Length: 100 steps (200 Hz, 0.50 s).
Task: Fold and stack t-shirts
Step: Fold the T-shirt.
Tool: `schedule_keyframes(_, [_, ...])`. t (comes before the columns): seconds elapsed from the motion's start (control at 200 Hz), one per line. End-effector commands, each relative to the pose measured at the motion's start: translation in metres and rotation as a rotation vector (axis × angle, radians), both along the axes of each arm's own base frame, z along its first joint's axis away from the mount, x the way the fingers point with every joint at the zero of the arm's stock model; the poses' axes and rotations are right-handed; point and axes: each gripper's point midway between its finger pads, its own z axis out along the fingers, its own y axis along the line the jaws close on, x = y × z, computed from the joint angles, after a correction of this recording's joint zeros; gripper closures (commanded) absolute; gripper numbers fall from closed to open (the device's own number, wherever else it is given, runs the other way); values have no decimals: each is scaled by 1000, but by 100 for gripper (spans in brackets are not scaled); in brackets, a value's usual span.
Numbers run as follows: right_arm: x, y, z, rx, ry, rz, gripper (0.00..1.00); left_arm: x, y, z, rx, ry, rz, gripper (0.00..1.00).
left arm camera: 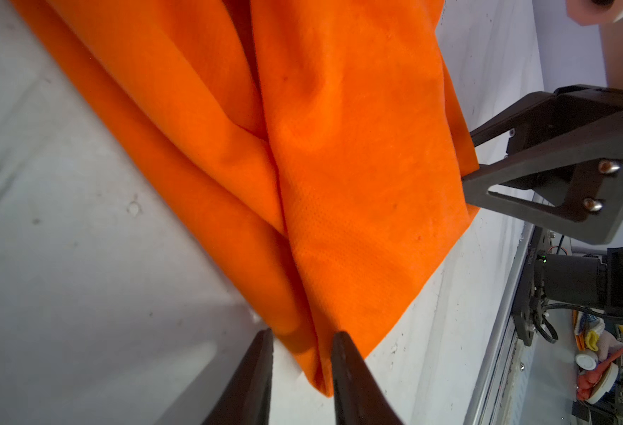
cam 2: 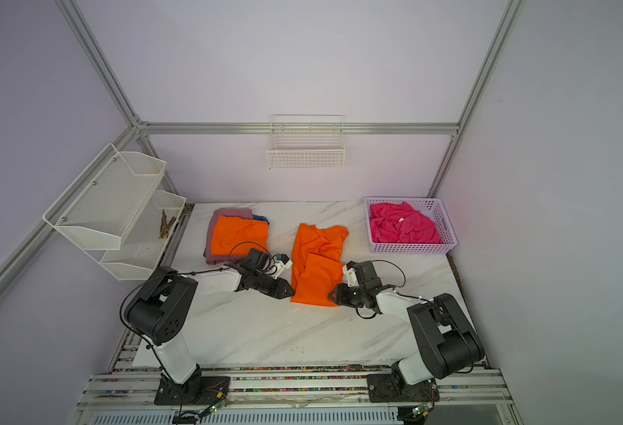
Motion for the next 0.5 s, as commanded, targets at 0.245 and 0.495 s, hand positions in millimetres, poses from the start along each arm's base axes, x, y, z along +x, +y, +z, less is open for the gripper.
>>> schedule_keyframes(0.245, [-14, -3, -33, -10, 98, -4, 53, 2, -11, 5, -90, 22, 7, 67])
schedule_keyframes(0.495, [-17, -6, -35, -33, 105, 1, 54, -12, -1, -10, -50, 63, 18, 67])
